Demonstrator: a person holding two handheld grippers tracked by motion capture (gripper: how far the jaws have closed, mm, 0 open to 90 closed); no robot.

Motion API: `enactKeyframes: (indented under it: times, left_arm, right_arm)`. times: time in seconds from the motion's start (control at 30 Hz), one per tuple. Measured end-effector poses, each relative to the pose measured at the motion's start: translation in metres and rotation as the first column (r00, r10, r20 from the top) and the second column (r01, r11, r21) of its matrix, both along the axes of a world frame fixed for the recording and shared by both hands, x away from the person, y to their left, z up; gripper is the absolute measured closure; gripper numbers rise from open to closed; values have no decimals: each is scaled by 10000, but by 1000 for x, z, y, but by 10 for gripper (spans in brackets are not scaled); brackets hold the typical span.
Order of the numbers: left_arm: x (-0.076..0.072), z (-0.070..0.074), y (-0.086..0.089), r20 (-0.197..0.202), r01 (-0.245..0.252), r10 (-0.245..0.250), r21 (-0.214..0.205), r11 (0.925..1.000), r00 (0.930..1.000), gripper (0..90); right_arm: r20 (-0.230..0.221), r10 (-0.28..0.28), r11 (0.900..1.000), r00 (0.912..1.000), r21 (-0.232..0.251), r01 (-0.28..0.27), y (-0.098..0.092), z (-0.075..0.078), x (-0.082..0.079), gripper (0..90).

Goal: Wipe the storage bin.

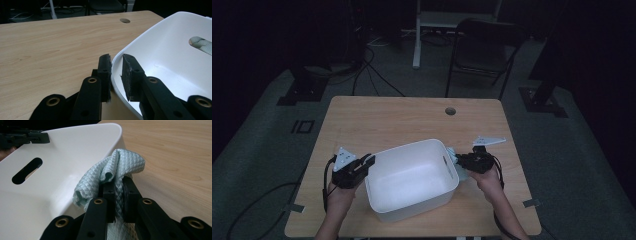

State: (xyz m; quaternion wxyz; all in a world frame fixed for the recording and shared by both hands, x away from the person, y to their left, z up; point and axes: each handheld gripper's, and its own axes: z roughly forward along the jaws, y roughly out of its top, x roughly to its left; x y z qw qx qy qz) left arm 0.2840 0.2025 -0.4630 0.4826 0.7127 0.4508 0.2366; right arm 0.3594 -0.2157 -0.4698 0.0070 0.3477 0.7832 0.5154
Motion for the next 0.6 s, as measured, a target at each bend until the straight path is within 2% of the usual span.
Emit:
enactKeyframes:
  times: [0.23,0.37,0.43,0.6]
  left_arm:
    - [0,0,0,3,46,-46,21,10000,10000,777]
    - [0,0,0,4,-17,17,8,10000,10000,776]
    - [0,0,0,10,-5,5,28,10000,10000,776]
    - [0,0,0,3,75,-75,64,10000,10000,776]
  right_arm:
    - [210,9,10000,9998,90,-11,1,11,7,835]
    - [15,48,9998,10000,-199,-48,6,3,13,837]
    - [-177,51,10000,9998,-76,-52,5,-1,15,837]
    - [-91,-12,9999,10000,164,14,4,4,18,835]
